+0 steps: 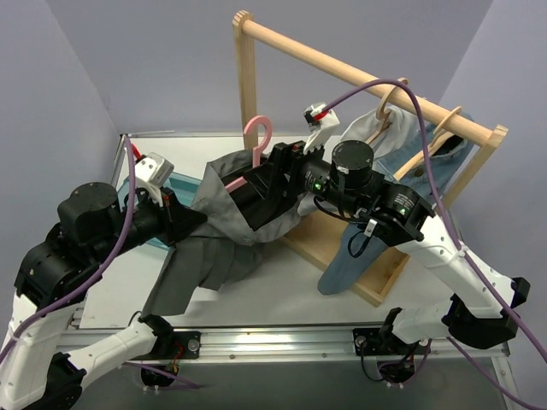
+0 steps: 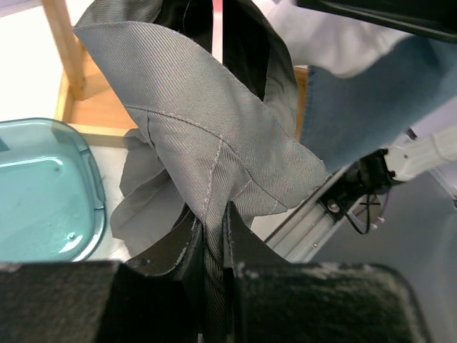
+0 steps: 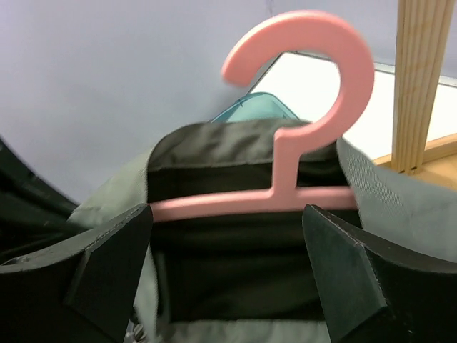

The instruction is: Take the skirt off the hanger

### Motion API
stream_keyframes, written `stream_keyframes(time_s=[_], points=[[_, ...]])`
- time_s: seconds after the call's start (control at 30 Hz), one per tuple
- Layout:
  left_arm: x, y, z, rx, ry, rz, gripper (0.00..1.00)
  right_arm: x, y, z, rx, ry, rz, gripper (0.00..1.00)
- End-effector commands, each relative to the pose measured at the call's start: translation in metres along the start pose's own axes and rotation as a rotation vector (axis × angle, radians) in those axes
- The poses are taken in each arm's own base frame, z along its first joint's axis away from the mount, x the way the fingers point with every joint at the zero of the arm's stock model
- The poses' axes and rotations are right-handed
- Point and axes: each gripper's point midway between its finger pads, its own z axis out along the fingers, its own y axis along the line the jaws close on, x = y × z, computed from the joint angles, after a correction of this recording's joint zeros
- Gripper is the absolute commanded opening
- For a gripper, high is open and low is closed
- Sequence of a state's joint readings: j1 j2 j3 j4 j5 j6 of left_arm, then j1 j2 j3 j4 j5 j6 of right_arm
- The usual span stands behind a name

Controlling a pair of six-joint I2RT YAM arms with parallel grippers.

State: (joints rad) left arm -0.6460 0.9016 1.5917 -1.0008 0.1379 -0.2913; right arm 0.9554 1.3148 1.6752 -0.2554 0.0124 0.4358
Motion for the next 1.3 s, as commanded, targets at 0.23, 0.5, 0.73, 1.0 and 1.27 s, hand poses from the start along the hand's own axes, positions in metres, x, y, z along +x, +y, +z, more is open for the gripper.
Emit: stream_keyframes(time_s=[0.23, 0.5, 0.73, 1.0, 1.27], points=[[-0.024, -0.044, -0.037, 0.217, -0.118, 0.012, 0.02, -0.012, 0.001, 0.020, 0.004, -0.077, -0.027, 0.77], [-0.032, -0.056, -0.042, 0.278, -0.145, 0.011, 0.02, 0.007, -0.002, 0.027, 0.007, -0.042, -0.009, 0.57], [-0.037, -0.061, -0.046, 0.299, -0.158, 0.012, 0.02, 0.010, -0.007, 0.024, 0.018, -0.051, -0.001, 0.55], [-0.035, -0.040, -0.057, 0.184, -0.216, -0.001, 0.53, -0.005, -0.029, 0.019, 0.163, -0.115, 0.040, 0.00], [0.001, -0.013, -0.068, 0.079, -0.204, 0.002, 0.78, -0.045, -0.030, 0.008, 0.226, -0.217, 0.088, 0.00]])
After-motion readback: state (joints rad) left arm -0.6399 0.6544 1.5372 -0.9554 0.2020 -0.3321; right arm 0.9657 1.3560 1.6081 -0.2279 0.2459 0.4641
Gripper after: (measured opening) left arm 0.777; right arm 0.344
